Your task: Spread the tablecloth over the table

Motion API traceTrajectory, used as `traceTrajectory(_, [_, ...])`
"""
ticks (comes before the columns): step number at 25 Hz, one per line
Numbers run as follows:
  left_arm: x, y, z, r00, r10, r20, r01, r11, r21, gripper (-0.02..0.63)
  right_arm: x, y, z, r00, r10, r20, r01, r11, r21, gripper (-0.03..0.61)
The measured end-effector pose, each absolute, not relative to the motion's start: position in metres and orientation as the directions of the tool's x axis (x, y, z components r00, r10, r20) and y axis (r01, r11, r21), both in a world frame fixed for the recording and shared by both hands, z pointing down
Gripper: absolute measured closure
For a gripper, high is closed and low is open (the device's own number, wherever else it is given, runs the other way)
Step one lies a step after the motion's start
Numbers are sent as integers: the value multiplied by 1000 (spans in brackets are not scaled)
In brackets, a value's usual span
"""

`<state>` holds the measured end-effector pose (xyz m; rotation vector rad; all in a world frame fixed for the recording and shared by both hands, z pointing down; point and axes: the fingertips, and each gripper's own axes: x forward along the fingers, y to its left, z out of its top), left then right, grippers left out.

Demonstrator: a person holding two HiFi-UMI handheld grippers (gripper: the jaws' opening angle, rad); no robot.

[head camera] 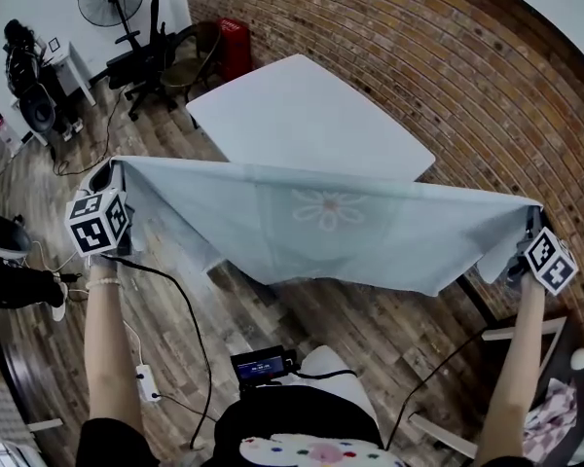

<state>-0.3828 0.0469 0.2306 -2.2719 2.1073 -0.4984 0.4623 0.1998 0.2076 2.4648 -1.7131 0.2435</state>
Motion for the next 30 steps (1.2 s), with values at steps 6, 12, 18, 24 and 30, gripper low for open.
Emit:
traceTrajectory(6, [-382,24,213,76,-980,186,-978,-109,-177,600,464,182,191,335,-927,167,-940,-341,-12,543])
traceTrajectory(12, [-372,-7,195,118,-983,137,-984,-135,-120,600,467,148,193,293,-946,140,-952,-303,-51,543])
traceTrajectory(18, [-357,-48,198,114,-981,158,-981,-136,-138,600,472,103,205,257,-955,150,-958,-272,-87,543])
traceTrajectory(24, [-347,-102,198,79,-981,177,-981,-108,-161,600,493,43,220,255,-950,182,-957,-275,-95,543])
traceTrajectory(30, [-344,-153,207,31,-979,202,-981,-68,-179,600,499,-10,237,226,-950,217,-962,-253,-106,543])
